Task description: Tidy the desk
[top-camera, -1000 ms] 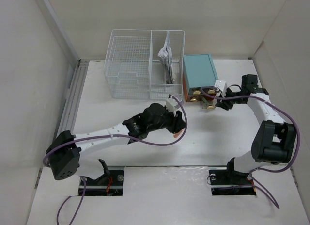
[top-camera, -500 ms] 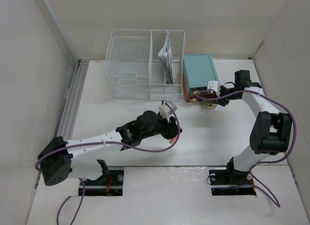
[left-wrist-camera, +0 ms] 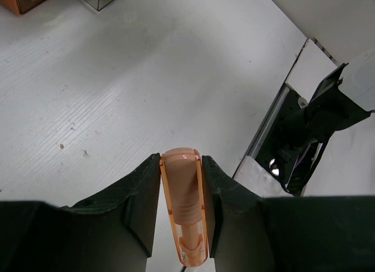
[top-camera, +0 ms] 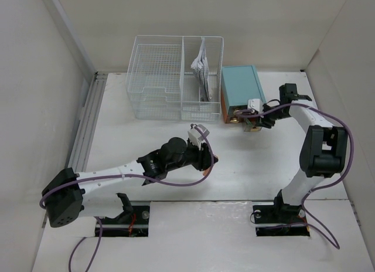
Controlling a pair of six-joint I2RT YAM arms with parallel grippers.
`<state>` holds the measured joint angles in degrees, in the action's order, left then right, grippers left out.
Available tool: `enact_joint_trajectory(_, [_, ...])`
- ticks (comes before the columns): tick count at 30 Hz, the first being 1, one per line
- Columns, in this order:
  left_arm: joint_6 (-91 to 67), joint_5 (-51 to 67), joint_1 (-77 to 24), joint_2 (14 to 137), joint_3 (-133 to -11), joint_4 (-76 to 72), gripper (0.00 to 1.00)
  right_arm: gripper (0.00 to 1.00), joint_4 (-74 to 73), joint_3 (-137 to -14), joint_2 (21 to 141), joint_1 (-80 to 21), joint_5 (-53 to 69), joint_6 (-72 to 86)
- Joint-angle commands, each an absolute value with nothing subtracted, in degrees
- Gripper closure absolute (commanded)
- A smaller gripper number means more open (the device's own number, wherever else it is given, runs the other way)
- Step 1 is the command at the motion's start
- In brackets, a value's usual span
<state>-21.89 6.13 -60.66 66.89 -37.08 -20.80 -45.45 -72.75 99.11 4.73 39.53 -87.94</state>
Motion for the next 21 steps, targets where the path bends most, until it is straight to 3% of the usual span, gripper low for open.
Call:
enact_joint_trajectory(1, [-22.7, 6.2, -60.8, 64.6, -36.8, -24.3, 1.0, 0.57, -47.0, -75.1, 100.5, 3.6, 39.1, -89.4])
enact_joint_trajectory(8, [-22.7, 5.6, -60.8, 64.6, -37.4, -24.3, 1.0, 0.68, -47.5, -75.1, 101.8, 3.6, 36.4, -89.4])
enact_joint_trajectory(14, [-22.7, 5.6, -60.8, 64.6, -37.9, -23.8, 1.0, 0.93, -48.1, -74.5, 102.3, 3.6, 35.9, -89.4])
enact_joint_trajectory(21, [-22.2, 5.6, -61.3, 66.7, -39.9, -23.8, 1.0, 0.98, -49.2, -70.1, 98.3, 3.6, 35.3, -91.1])
